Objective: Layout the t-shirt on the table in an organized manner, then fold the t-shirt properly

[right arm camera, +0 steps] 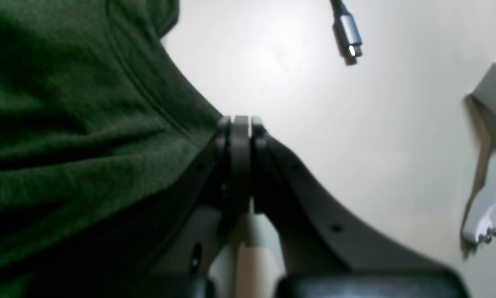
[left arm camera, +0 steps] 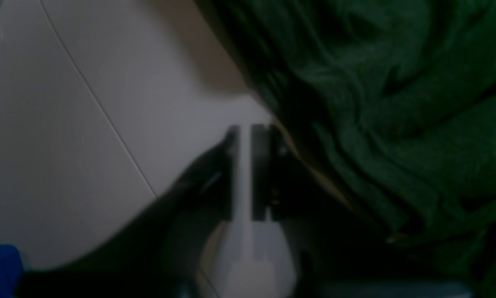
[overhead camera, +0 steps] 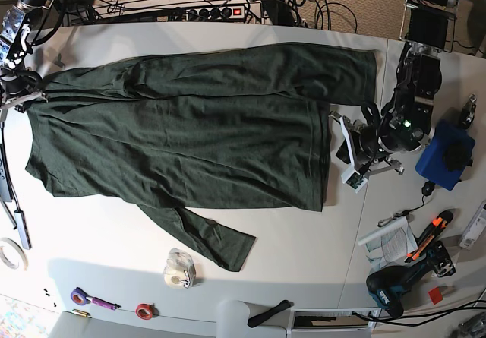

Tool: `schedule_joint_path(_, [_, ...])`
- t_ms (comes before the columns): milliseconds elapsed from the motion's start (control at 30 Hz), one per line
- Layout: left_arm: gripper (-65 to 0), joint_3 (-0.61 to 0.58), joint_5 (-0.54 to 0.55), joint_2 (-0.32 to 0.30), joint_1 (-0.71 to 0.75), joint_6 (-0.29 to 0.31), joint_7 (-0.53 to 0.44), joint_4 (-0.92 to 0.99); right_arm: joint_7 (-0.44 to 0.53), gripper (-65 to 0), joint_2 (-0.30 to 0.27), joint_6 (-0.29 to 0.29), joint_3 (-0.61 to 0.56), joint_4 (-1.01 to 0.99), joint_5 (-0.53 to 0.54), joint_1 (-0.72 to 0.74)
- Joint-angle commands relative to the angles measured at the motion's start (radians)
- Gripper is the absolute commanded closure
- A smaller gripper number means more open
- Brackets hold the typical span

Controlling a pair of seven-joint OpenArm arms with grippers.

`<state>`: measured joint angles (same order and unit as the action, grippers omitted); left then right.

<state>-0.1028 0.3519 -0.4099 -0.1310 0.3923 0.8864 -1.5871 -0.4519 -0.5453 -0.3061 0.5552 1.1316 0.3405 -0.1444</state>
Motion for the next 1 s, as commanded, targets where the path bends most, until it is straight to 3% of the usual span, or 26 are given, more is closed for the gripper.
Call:
schedule_joint_path(0, [-11.4,0.007,0.026,-0.009,-0.021,0.002,-0.011,-0.014,0.026,0.0,-0.031,0.003,0.009,0.016,0.006,0.009])
schedule_joint_path(67, [-13.5,0.007,0.064,-0.009,-0.019,0.003,-0.011,-0.014,0.029,-3.0,-0.031,-0.012,0.009,0.016,0.006,0.009])
schedule_joint_path(167, [-14.7,0.007,0.132,-0.009,-0.019,0.052,-0.011,-0.014,0.034,-13.0,-0.031,-0.06,0.009,0.016,0.006,0.009])
schedule_joint_path(233, [-15.6,0.007,0.173,-0.008,-0.019,0.08,-0.011,-0.014,0.042,-15.9,-0.031,-0.076,0.009,0.016,0.006,0.009])
schedule_joint_path(300, [-21.6,0.007,0.188,-0.008,-0.019,0.105,-0.003,-0.014,0.068,-15.9,-0.031,-0.075,0.009,0.017,0.006,0.009])
schedule_joint_path(400, [-32.1,0.007,0.176,-0.009,-0.019,0.097,0.011,-0.014,0.106,-15.9,-0.031,-0.075,0.01,0.018,0.006,0.01])
schedule_joint_path(500, [-32.4,0.007,0.152,-0.009,-0.019,0.05,0.011,-0.014,0.12,-15.9,-0.031,-0.074,0.014,0.041,0.006,0.01])
schedule_joint_path(800, [-32.2,0.007,0.15,-0.008,-0.024,0.046,-0.029,-0.014,0.115,-15.9,-0.031,-0.074,0.127,0.224,0.014,0.009])
schedule_joint_path(900, [-32.2,0.007,0.151,-0.008,-0.024,0.061,-0.018,-0.014,0.078,-15.9,-0.031,-0.076,0.13,0.27,0.046,0.009])
schedule_joint_path(967, [-31.3,0.007,0.171,-0.008,-0.024,0.108,-0.019,-0.014,0.043,-15.9,-0.031,-0.101,0.13,0.282,0.087,0.009])
